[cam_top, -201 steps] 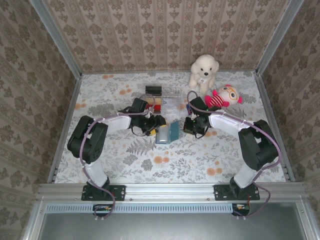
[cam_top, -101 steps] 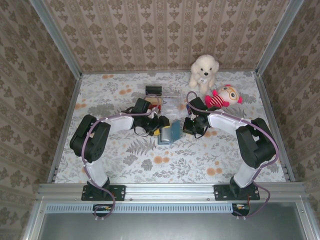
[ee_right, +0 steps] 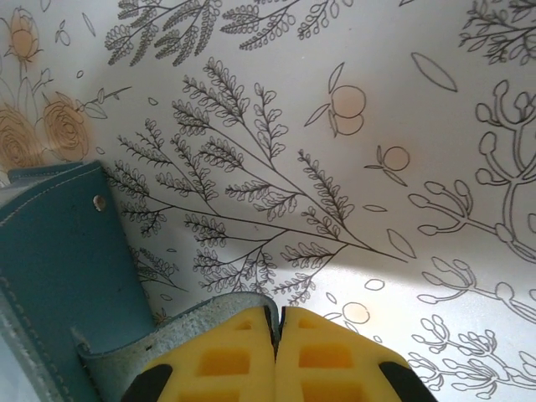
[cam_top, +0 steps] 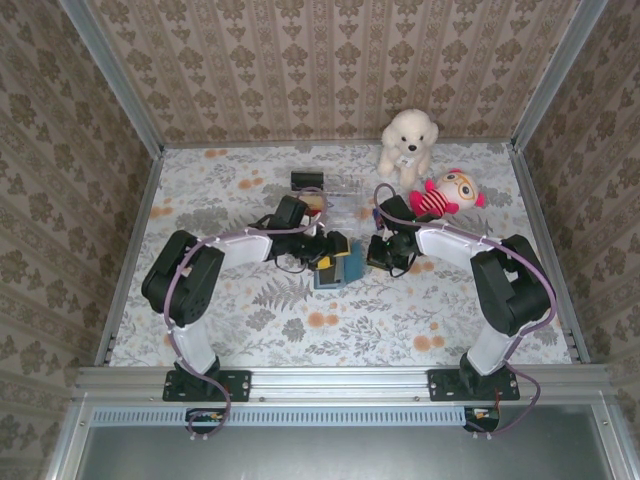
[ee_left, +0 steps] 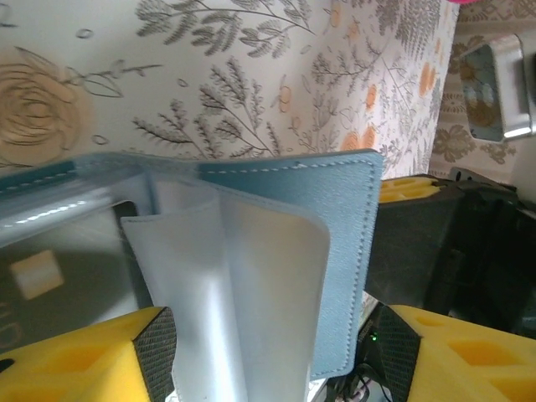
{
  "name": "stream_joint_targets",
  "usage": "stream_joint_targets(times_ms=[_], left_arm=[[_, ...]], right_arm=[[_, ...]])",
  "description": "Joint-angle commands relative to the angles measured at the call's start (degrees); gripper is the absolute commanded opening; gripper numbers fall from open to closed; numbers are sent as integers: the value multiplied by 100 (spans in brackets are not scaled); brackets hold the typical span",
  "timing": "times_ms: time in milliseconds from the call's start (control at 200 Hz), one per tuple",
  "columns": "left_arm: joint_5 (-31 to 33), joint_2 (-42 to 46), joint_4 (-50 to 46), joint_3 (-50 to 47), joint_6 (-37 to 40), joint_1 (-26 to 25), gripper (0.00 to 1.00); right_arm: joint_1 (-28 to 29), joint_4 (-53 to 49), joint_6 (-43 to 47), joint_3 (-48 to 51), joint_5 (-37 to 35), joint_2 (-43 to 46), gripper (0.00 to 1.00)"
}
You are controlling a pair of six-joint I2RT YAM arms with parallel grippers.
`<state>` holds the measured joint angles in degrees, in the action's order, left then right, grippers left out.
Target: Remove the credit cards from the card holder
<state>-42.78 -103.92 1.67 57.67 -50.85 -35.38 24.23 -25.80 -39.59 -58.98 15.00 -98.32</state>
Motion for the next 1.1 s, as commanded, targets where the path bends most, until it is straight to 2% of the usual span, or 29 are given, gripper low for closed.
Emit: stream_joint_targets(times_ms=[0,145,365,555,650,860,1095], left_arm=[[-251,-56,540,87,-192,-96,70],[-298,-154,688,170,-260,-158,71],[-309,-316,634,343,-171,-215,73],[-479,-478,729,533,-127,-249,75],[-502,-578,743,673,-110,-290,76],[-326,-785,414,929,99,-324,76],[-169,-924,98,1129,361,-275,73]], right_arm=[[-37,136,-37,137,-100,103,12],[-90,273,-104,228,-160,313,23],[-175,614,-272,491,-200,731,29],[-199,875,-286,838,-498,1410,44],[-233,784,-307,874,-508,1466,48],[-243,811,-385,968,-464,1535,48],[-234,912,-290,1092,-135,1504,34]])
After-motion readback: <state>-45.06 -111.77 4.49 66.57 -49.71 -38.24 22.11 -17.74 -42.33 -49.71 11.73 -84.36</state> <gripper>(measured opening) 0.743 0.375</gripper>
